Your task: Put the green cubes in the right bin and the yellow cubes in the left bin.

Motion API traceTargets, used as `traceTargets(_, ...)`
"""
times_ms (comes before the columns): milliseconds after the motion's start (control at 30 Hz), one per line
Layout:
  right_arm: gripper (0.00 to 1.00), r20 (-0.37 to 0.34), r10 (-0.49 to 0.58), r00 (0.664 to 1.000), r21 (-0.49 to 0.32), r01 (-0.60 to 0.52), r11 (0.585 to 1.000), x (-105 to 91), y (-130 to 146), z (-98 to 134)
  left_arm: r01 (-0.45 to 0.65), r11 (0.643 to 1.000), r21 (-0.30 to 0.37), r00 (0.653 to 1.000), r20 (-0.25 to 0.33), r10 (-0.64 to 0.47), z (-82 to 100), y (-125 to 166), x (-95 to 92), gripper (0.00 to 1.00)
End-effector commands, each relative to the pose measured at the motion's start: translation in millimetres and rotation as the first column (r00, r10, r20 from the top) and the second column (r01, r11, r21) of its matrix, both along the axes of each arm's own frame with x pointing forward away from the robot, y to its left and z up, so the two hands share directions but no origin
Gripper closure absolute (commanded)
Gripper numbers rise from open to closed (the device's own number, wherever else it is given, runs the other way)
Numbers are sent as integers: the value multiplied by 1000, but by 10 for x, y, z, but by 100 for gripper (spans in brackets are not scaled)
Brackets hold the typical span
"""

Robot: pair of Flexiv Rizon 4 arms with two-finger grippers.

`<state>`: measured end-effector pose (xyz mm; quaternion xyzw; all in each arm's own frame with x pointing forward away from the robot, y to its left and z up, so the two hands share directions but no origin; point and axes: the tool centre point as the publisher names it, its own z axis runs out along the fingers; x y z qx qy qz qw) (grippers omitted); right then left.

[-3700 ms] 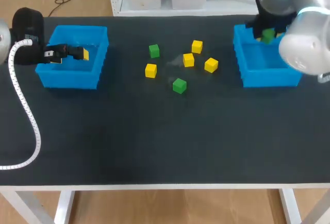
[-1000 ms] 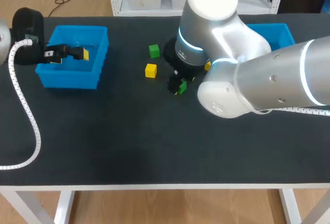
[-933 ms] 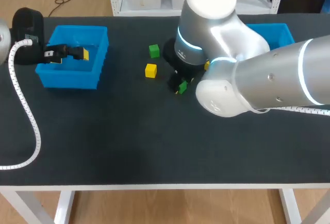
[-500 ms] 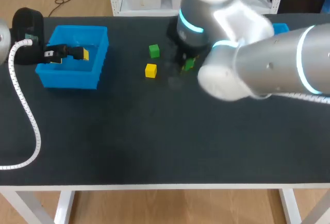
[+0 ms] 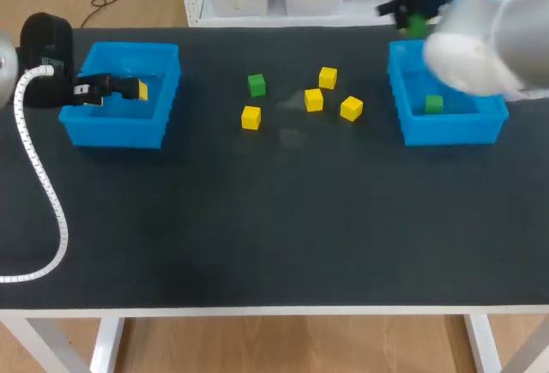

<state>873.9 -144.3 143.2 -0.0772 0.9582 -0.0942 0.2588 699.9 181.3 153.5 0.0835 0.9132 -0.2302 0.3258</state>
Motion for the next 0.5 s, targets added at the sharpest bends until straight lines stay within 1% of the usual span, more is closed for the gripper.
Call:
traceTargets(33,100,90,-141,986,103,131,986,-63,-434,-152,2,1000,-3,1000,1,-2,-7,5,5,0)
traceTargets(100,100,66,-150,987,121,141,983,-76,-476,-252,2,1000,-3,1000,1,-2,-7,5,5,0)
traceTargets(233,100,38,-159,987,133,153,979,-92,-503,-409,2,1000,-3,1000,1,-2,-7,5,5,0)
traceTargets(333,100,21,-175,984,134,171,976,-99,-524,-489,2,1000,-3,1000,1,-2,-7,5,5,0)
traceTargets(467,100,2,-169,986,123,168,978,-131,-532,-566,2,1000,-3,1000,1,-2,-7,5,5,0)
traceTargets(500,97,-4,-166,986,119,165,979,-132,-527,-576,2,1000,-3,1000,1,-2,-7,5,5,0)
